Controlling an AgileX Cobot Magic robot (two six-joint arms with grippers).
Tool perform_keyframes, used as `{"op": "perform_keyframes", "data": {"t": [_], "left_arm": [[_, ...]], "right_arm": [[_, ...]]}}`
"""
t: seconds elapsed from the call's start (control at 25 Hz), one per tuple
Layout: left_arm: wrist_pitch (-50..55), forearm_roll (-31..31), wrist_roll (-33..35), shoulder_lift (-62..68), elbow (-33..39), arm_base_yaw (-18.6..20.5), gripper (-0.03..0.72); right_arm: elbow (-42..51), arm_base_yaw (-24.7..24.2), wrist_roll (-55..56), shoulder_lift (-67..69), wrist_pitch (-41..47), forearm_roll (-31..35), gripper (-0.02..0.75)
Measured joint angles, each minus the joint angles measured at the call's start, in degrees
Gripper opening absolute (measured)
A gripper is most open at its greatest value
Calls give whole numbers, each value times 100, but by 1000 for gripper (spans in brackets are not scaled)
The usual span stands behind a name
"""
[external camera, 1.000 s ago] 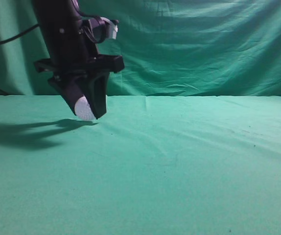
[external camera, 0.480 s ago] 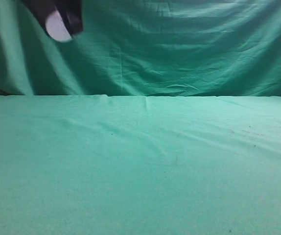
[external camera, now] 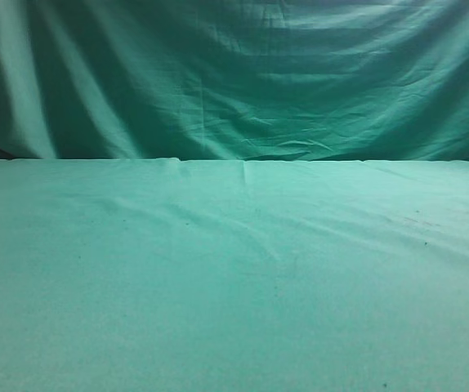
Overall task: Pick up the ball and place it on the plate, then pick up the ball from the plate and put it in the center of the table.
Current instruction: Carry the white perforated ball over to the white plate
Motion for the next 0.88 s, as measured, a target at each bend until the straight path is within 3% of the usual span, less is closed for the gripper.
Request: {"op": "perform_keyframes", "data": {"t": [0.16,0.24,0.52,0.72,0.88], "left_arm": [[81,-298,0,0,0,469,300],[94,-398,0,0,0,736,300],[-7,-587,54,-9,24,1498,300],[-571,-601,99,-56,569,1650,300],[-1053,-614,108,-79,1406,1650,300]], "right_arm": [[0,0,22,0,-1681,412,51],[0,0,22,0,-1844,577,51],[-791,0,138,119,374,942,51],[-1517,0,201,1030,1836,1486,51],[-1758,0,-161,1589,2191,1498,51]]}}
